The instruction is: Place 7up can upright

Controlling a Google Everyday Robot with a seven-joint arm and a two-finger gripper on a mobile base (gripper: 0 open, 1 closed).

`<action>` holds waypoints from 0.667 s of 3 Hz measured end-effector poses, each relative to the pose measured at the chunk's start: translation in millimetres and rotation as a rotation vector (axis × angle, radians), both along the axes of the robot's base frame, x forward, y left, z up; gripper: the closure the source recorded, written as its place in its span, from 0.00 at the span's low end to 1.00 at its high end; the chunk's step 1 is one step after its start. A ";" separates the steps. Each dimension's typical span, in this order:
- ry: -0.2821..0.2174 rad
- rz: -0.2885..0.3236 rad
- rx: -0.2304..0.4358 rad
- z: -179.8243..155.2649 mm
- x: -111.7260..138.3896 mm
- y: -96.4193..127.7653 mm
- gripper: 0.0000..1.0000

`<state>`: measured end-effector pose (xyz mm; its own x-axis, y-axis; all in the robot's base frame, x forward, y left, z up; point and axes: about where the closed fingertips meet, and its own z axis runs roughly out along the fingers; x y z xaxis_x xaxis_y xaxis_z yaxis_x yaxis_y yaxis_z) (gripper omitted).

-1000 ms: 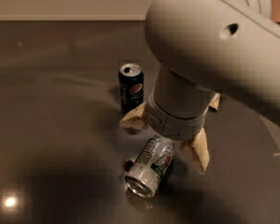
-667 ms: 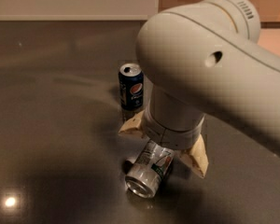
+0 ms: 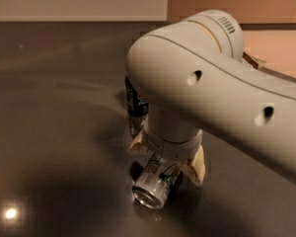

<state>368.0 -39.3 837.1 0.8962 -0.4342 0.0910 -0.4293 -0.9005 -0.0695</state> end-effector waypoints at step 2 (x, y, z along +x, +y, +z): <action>-0.002 -0.003 -0.022 0.7 6.2 -1.1 0.64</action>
Offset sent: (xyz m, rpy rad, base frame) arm 0.0120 -0.0029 0.0039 -0.0215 -0.0069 -0.0068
